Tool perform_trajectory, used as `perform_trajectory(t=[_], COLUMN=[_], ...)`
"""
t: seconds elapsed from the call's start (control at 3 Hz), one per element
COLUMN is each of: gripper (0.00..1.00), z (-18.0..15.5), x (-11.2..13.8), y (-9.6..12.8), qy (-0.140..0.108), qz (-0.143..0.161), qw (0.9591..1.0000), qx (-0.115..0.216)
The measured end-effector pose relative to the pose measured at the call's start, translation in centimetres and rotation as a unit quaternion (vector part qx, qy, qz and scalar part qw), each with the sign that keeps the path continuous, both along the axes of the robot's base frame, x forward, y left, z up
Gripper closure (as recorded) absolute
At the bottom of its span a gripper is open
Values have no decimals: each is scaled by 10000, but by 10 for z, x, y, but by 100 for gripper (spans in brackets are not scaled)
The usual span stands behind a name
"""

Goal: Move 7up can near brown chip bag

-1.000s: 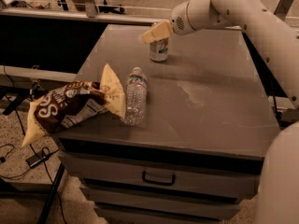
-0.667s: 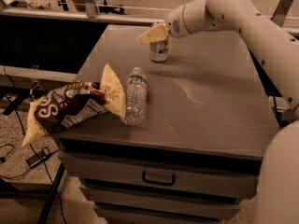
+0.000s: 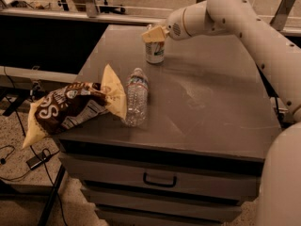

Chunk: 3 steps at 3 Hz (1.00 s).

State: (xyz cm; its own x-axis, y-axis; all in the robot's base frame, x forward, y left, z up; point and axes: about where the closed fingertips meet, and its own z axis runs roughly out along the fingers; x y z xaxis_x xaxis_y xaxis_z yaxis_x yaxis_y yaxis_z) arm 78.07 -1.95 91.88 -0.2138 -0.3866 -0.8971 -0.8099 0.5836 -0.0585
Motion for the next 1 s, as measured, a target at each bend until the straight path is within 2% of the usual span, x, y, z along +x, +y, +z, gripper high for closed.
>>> perform_trajectory(t=[0.33,0.67,1.0], gripper=[88,100,100], z=[6,27,59], x=[0,-9,-29], y=[1,1,7], qy=[-69,-238,-505], qz=[87,234,485], qw=[9999,9993,9973], qx=[31,138,206])
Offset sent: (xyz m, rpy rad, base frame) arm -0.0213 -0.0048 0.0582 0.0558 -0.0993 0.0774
